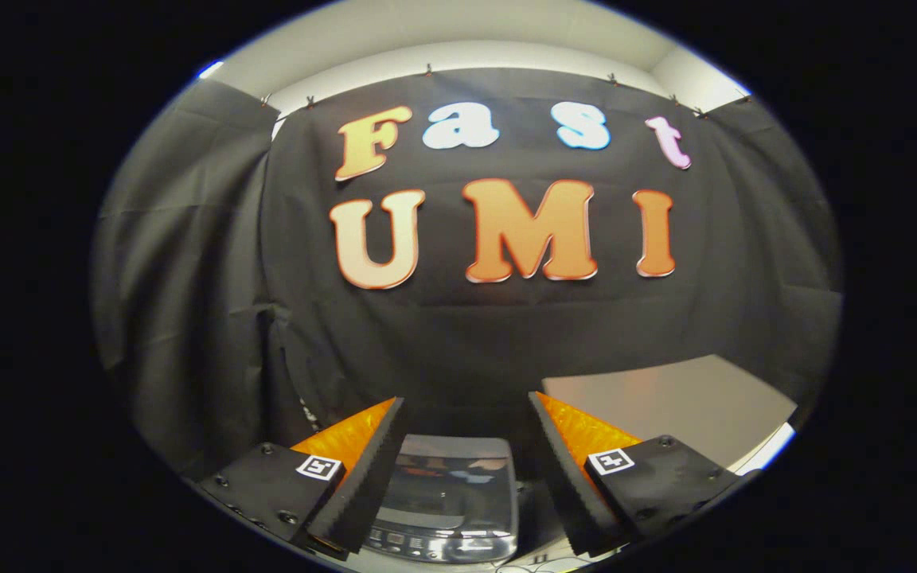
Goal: Put the clothes into the washing machine and then close the washing machine lid.
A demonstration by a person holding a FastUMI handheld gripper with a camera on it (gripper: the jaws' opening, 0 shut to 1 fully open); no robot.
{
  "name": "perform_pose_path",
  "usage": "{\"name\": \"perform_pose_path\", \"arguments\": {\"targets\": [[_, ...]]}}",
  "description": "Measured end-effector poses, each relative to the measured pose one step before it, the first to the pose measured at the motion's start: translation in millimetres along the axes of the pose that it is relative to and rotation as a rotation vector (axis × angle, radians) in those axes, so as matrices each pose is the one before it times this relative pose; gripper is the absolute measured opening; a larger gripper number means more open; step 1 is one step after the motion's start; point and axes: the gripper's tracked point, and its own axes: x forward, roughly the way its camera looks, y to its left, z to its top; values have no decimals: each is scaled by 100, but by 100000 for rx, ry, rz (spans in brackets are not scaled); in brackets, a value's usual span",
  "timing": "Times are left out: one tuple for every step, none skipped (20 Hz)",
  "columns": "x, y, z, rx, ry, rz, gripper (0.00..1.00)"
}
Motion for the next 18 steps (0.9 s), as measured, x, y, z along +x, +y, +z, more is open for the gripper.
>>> {"name": "perform_pose_path", "arguments": {"targets": [[-806,-2311,761,483,-2146,-1943,97],[-681,-2312,904,-143,-1695,-1636,97],[-354,-1943,644,-869,-1823,-1727,97],[-334,-2174,764,-1407,-525,-1448,97],[-199,-1837,648,-1461,-731,-639,97],[-205,-1909,253,-914,659,-756,97],[-180,-1651,134,-295,62,240,97],[-265,-1681,22,-308,1025,-347,97],[-275,-1575,-11,325,-32,189,97],[-244,-1489,40,124,-143,214,97],[-144,-1437,-235,102,276,-21,97],[-171,-1276,-180,730,-63,35,97],[-151,-1168,-66,340,-190,252,97],[-46,-1128,-163,-47,285,-50,97],[-588,-1344,37,-913,-223,-85,97],[-55,-960,69,-441,-566,-295,97],[5,-1109,133,221,-805,-809,97],[7,-719,33,685,-604,-241,97]]}}
